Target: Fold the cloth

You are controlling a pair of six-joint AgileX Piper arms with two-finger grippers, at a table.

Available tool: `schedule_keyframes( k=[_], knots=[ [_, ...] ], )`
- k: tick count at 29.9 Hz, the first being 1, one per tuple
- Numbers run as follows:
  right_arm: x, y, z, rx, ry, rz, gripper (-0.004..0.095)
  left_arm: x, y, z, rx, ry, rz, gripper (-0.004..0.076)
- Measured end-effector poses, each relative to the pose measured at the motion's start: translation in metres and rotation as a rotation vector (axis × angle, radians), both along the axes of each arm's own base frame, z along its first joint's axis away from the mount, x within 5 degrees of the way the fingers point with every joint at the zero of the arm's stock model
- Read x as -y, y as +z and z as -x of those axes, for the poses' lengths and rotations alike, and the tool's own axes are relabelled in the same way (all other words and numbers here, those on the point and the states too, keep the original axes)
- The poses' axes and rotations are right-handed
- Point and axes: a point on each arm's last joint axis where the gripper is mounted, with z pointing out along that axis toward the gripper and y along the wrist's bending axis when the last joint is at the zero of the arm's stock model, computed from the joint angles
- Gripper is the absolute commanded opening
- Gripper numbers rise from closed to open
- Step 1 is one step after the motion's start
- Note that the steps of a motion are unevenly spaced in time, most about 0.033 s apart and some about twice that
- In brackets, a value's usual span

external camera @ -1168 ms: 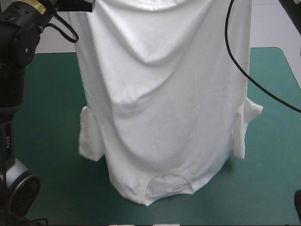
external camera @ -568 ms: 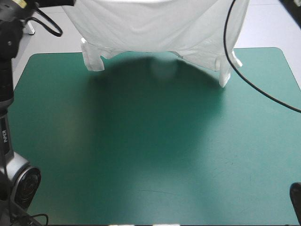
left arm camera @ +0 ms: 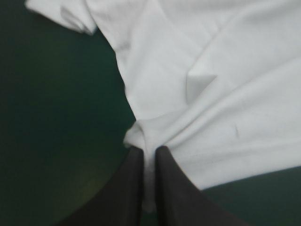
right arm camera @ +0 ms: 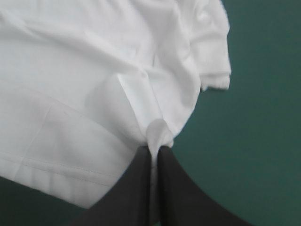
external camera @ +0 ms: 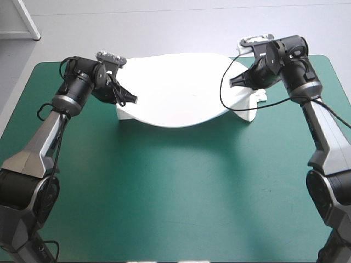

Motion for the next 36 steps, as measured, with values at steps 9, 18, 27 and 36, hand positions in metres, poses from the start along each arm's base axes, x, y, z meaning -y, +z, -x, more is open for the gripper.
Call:
schedule_keyframes(
  k=[9, 18, 27, 36],
  knots=[
    [0.022, -0.022, 0.095, -0.156, 0.006, 0.013, -0.0018, -0.018, -0.011, 0.098, -0.136, 0.000, 0.077, -0.0010],
    [0.046, -0.052, 0.213, -0.211, 0.019, -0.056, -0.0018, -0.048, -0.026, 0.206, -0.233, 0.004, 0.067, -0.0010],
    [0.056, -0.105, 0.271, -0.317, -0.007, -0.104, -0.0017, -0.055, -0.067, 0.255, -0.337, 0.007, 0.115, -0.0008],
    [0.057, -0.130, 0.279, -0.391, 0.022, -0.076, 0.0650, -0.055, -0.092, 0.264, -0.423, -0.033, 0.105, 0.0323]
  ],
)
